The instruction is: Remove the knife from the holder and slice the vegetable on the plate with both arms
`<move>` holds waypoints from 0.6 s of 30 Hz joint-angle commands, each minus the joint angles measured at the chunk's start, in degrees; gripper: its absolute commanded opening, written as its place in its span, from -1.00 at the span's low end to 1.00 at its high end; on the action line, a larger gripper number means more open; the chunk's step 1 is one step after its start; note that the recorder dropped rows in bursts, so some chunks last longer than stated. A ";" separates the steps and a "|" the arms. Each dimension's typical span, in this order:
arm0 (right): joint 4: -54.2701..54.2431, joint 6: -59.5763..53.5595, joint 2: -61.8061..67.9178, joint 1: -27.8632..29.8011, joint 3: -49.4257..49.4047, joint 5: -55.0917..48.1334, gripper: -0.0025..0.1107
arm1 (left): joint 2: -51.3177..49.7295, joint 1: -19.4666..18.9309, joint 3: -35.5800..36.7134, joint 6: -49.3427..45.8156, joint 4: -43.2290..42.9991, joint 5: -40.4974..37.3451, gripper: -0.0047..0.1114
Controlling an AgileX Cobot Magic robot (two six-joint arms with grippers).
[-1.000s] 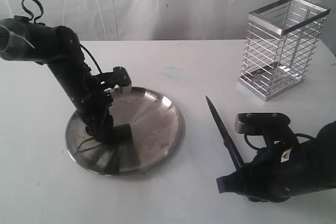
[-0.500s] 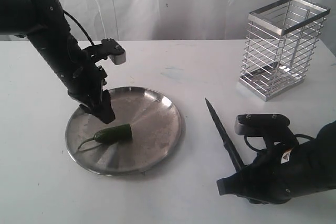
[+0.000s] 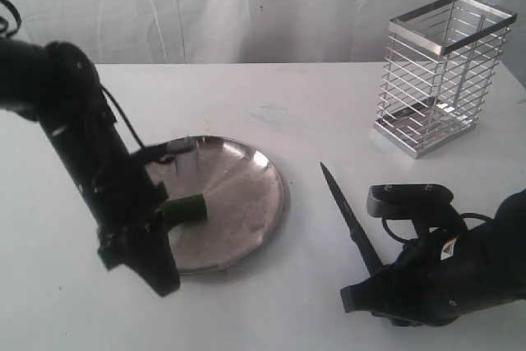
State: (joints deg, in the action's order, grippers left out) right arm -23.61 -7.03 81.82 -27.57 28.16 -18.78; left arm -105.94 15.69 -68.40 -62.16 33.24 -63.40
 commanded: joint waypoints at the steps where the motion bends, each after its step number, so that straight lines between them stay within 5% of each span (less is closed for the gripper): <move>1: 0.23 -0.65 -0.08 -0.04 -0.21 0.62 -0.96 | 0.57 1.93 10.47 -16.50 6.51 7.94 -0.92; 6: 0.23 -0.65 -0.08 -0.04 -0.21 0.74 -0.96 | 0.57 3.79 17.18 -19.23 7.83 22.24 -0.92; 18: 0.13 -0.65 -0.08 -0.04 -0.21 -0.26 -0.96 | 0.57 3.91 17.71 -18.65 7.83 36.00 -0.92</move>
State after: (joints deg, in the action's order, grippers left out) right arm -23.49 -7.03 81.82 -27.57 28.16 -18.79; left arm -104.77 19.34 -51.45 -80.92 42.77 -34.29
